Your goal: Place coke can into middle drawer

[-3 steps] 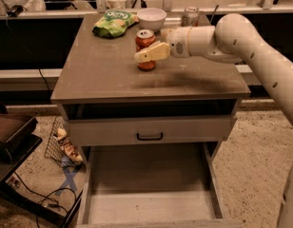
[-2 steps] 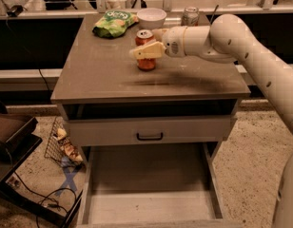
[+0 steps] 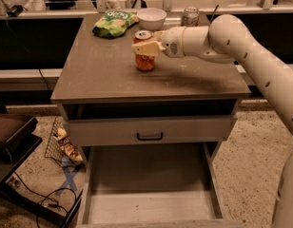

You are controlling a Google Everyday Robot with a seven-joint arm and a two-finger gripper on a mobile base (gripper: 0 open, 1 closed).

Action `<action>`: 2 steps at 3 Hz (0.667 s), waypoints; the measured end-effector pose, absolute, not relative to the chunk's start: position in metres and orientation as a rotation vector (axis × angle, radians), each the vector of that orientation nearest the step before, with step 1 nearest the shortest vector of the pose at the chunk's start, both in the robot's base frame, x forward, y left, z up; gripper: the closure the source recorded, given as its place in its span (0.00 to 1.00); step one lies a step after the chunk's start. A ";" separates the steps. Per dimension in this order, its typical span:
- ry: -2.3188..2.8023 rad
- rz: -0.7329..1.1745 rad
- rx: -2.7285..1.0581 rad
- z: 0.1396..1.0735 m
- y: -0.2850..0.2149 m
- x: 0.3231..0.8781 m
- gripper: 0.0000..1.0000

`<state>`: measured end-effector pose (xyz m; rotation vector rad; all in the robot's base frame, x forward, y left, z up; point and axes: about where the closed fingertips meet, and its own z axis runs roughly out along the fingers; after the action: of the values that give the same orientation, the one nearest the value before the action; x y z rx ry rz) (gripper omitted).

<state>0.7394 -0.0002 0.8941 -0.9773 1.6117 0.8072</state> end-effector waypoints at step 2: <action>1.593 0.798 -1.001 0.904 0.004 0.733 1.00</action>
Offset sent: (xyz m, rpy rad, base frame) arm -0.0142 -0.0023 0.0275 -0.0238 -0.0577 0.0172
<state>0.7332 0.0038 0.9040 -1.0010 1.5931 0.7977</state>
